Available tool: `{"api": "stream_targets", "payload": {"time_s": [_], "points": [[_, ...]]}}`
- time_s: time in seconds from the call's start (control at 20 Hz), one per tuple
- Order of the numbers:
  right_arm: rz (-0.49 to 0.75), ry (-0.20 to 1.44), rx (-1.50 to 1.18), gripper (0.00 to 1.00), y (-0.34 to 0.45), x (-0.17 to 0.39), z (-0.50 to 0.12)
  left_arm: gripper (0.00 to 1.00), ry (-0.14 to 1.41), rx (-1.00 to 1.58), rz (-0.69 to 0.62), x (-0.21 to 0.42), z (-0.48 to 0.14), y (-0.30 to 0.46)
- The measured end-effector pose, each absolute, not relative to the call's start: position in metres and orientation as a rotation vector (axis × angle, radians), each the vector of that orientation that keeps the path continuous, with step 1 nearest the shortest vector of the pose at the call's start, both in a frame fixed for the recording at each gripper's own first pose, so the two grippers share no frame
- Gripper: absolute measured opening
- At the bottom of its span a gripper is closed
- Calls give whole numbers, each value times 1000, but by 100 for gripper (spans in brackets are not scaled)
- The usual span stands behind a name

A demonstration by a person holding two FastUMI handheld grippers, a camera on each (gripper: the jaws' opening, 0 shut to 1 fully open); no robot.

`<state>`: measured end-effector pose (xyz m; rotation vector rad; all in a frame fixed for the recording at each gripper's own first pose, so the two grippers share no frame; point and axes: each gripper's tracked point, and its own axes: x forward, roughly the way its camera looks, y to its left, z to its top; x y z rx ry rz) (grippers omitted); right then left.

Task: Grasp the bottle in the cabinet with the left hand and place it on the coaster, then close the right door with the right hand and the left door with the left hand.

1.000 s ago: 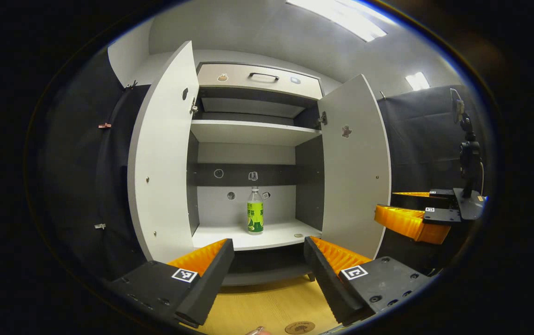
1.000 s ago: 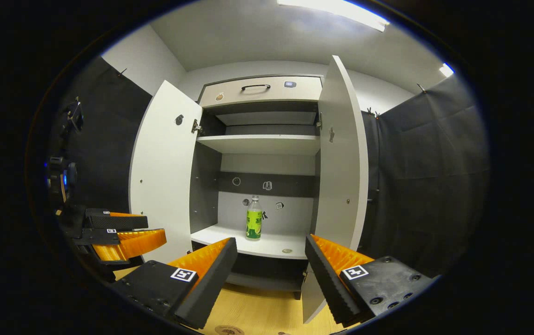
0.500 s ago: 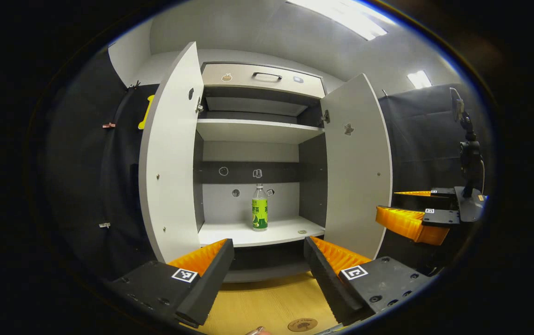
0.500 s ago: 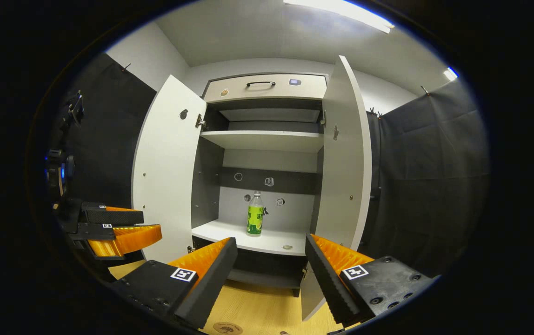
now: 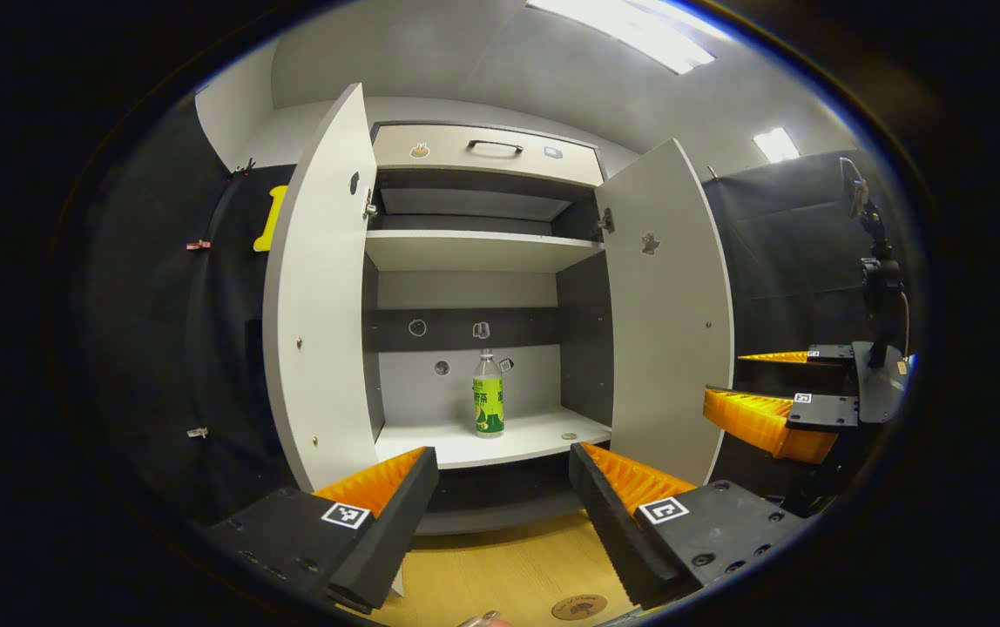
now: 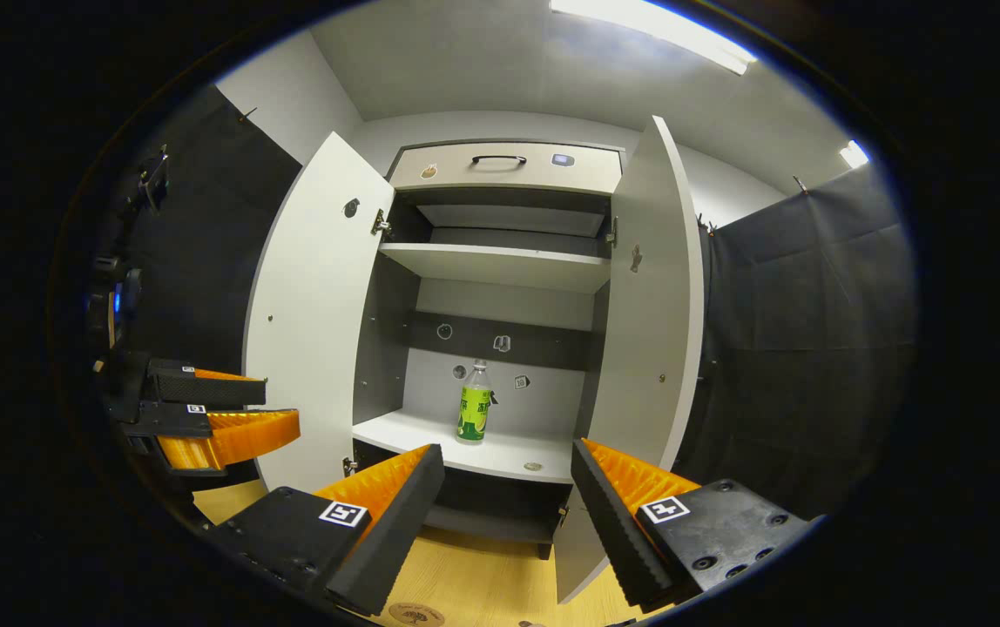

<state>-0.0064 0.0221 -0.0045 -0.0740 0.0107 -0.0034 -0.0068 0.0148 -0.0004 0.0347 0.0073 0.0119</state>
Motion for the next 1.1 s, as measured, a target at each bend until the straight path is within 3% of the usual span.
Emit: {"api": "stream_targets", "payload": {"time_s": [0.5, 1.1], "points": [[30, -2, -57, 98, 3, 58, -9, 96, 10, 18, -35, 100, -2, 17], [130, 9, -57, 98, -13, 122, -28, 95, -35, 6, 8, 247, -8, 42]]}}
